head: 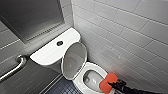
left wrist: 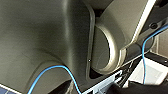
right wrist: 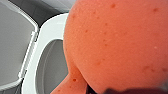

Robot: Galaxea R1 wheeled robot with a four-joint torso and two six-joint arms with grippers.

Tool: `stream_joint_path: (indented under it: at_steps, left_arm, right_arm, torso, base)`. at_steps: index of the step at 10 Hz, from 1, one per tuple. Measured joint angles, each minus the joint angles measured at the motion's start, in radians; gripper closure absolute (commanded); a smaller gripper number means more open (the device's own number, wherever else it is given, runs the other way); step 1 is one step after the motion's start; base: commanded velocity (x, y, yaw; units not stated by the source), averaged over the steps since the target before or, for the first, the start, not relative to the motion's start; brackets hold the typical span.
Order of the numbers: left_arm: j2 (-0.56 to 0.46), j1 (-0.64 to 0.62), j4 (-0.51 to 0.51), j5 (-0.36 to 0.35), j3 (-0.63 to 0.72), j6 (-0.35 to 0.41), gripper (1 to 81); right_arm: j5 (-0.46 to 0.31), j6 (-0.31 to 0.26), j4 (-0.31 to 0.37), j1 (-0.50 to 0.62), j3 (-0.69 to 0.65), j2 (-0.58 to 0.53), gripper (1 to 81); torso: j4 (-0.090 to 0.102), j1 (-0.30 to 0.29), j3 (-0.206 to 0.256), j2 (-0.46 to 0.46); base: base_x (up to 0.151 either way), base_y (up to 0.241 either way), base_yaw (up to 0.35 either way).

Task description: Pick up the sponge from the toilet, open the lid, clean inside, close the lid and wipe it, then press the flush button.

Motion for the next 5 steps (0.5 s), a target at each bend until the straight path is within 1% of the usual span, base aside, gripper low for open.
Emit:
stream_joint_path:
  at_steps: [2, 4, 5]
  left_arm:
    - [0.013, 0.001, 0.0, 0.0, 0.0, 0.012, 1.0]
    - [0.013, 0.009, 0.0, 0.0, 0.0, 0.016, 1.0]
    - [0.012, 0.011, 0.0, 0.002, -0.002, 0.016, 1.0]
  right_arm:
    - [0.06, 0.001, 0.009, -0.046, 0.073, -0.058, 81.1]
    - [0.127, 0.004, 0.014, -0.114, 0.114, -0.101, 81.1]
    - [0.121, 0.003, 0.013, -0.164, 0.12, -0.118, 81.1]
  torso:
    - [0.0, 0.0, 0.0, 0.0]
    - [0.0, 0.0, 0.0, 0.0]
    - [0.0, 0.0, 0.0, 0.0]
  base:
    - [0.0, 0.0, 0.0]
    - [0.0, 0.0, 0.0]
    - [0.0, 0.0, 0.0]
